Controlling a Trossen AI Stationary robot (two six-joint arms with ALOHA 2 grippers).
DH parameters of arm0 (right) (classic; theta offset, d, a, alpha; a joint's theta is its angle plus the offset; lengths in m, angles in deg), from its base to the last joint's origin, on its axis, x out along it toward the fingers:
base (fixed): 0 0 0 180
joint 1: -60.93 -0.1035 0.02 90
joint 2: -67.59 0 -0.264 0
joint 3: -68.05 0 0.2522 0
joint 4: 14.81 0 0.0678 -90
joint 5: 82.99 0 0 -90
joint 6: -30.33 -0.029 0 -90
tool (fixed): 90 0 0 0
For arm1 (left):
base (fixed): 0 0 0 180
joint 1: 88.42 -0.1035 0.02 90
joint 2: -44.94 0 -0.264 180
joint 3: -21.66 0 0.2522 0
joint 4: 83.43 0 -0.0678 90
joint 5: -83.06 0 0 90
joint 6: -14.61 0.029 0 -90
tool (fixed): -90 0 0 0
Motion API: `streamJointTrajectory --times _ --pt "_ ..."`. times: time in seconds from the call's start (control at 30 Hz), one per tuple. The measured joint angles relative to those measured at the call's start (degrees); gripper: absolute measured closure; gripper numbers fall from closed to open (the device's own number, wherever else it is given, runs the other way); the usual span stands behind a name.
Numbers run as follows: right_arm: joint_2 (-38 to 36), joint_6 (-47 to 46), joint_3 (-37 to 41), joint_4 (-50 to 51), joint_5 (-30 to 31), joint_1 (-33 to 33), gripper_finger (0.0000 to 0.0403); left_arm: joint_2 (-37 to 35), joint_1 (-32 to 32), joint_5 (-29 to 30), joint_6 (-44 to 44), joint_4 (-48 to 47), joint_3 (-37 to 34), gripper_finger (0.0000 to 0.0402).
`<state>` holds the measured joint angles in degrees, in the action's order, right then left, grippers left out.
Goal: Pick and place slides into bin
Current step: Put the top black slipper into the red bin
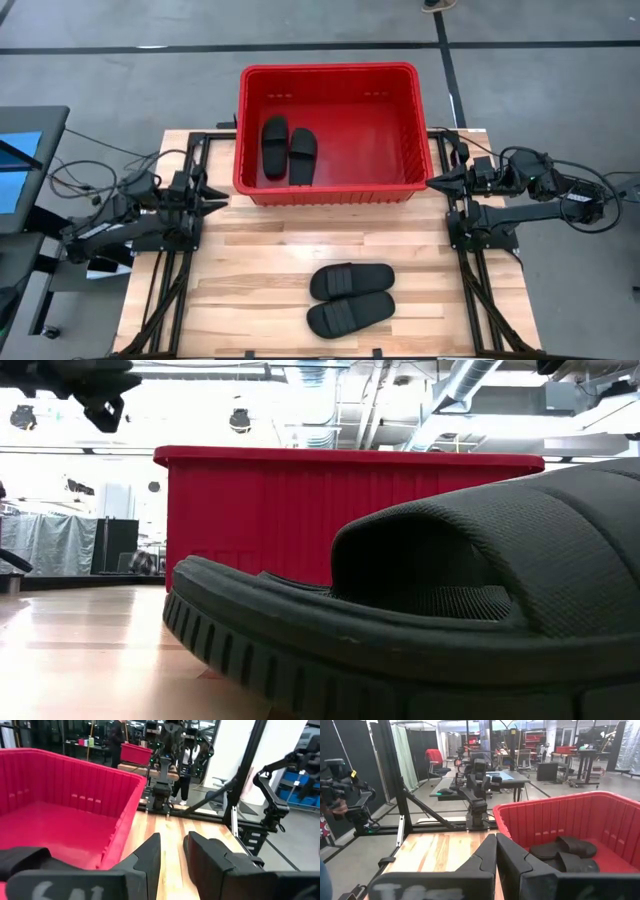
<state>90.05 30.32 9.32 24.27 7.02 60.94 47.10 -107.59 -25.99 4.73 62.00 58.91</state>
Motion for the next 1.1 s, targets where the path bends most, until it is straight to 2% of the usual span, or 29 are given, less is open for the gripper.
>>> streamJointTrajectory --times 0.17,0.4,0.53,0.87,1.1 --pt "0.0 0.0 0.0 0.0 0.0 0.0 0.0403 -1.9 0.0 0.3 -0.5 2.5 -3.0 0.0313" --pt "0.0 0.0 0.0 0.0 0.0 0.0 0.0403 -1.8 0.0 10.2 -1.7 2.6 -2.9 0.0313" --pt "0.0 0.0 0.0 0.0 0.0 0.0 0.0403 -1.8 0.0 13.3 0.3 2.1 -2.9 0.0313" --pt "0.0 0.0 0.0 -0.5 0.0 0.0 0.0403 -1.8 0.0 13.6 0.3 -4.2 -2.9 0.0313" --pt "0.0 0.0 0.0 -0.6 0.0 0.0 0.0403 -1.8 0.0 13.7 -4.4 -9.4 -2.9 0.0313"
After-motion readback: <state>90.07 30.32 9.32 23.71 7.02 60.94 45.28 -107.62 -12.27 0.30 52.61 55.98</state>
